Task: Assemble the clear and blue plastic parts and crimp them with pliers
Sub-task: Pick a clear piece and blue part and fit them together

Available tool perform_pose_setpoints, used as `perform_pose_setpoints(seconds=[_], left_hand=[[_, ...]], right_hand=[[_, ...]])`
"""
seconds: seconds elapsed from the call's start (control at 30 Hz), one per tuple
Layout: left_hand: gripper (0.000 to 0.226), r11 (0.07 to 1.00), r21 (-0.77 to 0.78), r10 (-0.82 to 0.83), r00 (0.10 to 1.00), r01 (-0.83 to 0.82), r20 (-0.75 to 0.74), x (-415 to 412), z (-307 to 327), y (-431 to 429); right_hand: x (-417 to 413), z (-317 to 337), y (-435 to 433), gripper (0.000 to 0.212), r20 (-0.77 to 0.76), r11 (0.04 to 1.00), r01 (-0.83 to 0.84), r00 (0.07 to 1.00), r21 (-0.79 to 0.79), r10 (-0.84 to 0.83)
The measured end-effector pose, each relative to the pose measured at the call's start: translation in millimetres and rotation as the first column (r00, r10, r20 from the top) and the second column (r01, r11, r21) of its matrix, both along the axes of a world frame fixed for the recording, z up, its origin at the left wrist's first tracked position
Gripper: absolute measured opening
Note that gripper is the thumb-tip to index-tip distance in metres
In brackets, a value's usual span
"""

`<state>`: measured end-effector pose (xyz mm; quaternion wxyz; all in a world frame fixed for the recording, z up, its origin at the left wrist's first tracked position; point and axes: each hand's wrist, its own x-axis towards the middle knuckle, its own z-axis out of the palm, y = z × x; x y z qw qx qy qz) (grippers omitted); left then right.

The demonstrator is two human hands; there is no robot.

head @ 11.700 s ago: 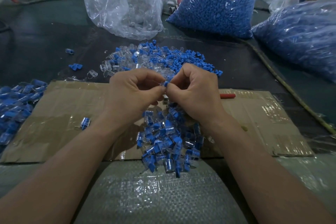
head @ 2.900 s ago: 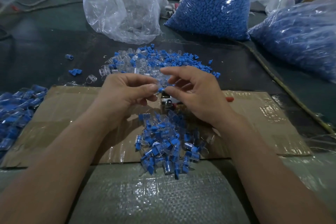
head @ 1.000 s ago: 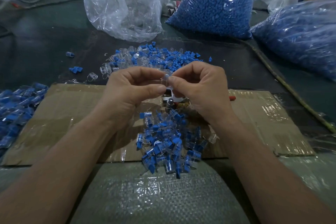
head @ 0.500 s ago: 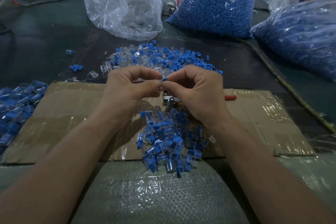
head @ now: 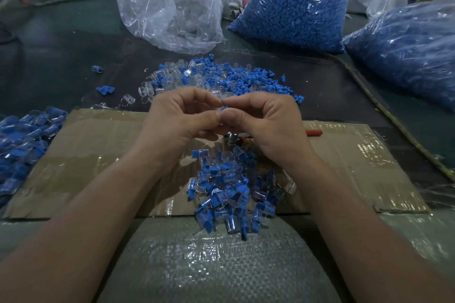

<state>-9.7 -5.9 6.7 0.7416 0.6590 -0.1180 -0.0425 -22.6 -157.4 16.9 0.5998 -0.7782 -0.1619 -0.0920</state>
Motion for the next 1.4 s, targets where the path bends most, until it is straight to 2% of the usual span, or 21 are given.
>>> perform_pose_setpoints(seconds=[0.1,0.23,0.33,0.43,0.7,1.4], left_hand=[[0.018,0.999,-0.032,-0.002,1.000,0.001,-0.024,-0.4,0.6,0.5],[0.015,0.999,0.011,-0.030,0.998,0.031,-0.047,0.5,2.5,2.9],[0.010,0.999,-0.027,-0.045,0.995,0.042,-0.091,1.8,3.9,4.3],[0.018,0.998,-0.039,-0.060,0.990,0.056,-0.129,3.4,3.9,6.1],[0.002,0.990,-0.078,-0.129,0.974,0.116,-0.187,2.3,5.5,4.0],[0.009,0.967,-0.185,-0.211,0.957,0.175,-0.198,6.1,3.9,6.1]], right_hand=[[0.0,0.3,-0.2,0.020,-0.004,1.000,-0.003,1.000,-0.004,0.003],[0.6,-0.6,-0.7,0.020,-0.011,0.999,-0.027,1.000,-0.040,0.027],[-0.3,-1.3,-0.8,0.031,0.007,0.997,-0.068,0.998,-0.041,0.069],[0.5,-3.4,-2.9,0.041,0.079,0.993,-0.095,0.992,-0.066,0.100],[1.7,-6.6,-6.3,0.035,0.198,0.991,-0.034,0.978,-0.129,0.059],[4.1,-9.8,-10.2,0.037,0.267,0.990,0.024,0.964,-0.137,0.014]])
